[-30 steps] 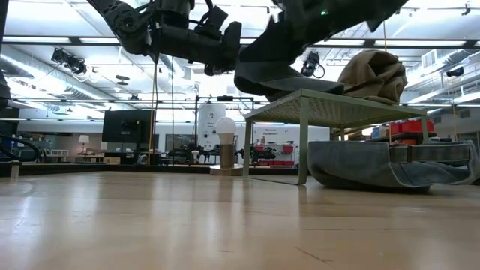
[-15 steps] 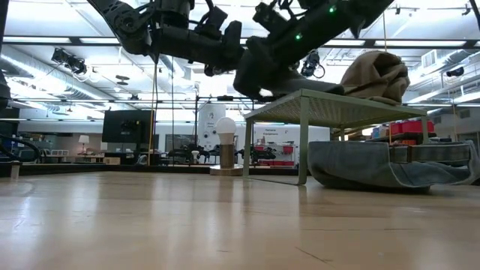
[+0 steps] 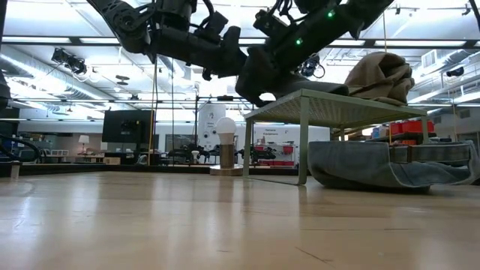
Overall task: Stack caps on shelf
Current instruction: Put the left black cup on the shelf
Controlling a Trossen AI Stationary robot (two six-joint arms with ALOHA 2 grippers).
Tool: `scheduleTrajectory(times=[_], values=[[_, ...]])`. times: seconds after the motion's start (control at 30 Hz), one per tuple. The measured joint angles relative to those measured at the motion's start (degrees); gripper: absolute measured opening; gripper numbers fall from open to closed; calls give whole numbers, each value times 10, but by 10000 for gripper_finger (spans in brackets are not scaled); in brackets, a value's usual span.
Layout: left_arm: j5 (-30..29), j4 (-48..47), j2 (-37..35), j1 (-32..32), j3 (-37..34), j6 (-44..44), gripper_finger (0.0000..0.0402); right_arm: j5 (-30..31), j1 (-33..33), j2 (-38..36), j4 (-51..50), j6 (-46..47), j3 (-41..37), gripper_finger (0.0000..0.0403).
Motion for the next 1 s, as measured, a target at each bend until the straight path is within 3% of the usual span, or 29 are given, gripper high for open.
scheduleTrajectory(times=[0.17, 0.33, 0.8, 1.0], values=[[0, -15, -25, 0, 0, 18, 186, 0, -12, 0, -29, 24, 0, 0], [1, -15, -66, -3, 0, 11, 213, 1, -18, 0, -40, 25, 0, 0], [2, -48, -123, -78, 0, -6, 211, 28, -25, 0, -49, 25, 0, 10], [1, -69, -123, -117, 0, -32, 211, -18, -25, -1, -48, 25, 0, 27]])
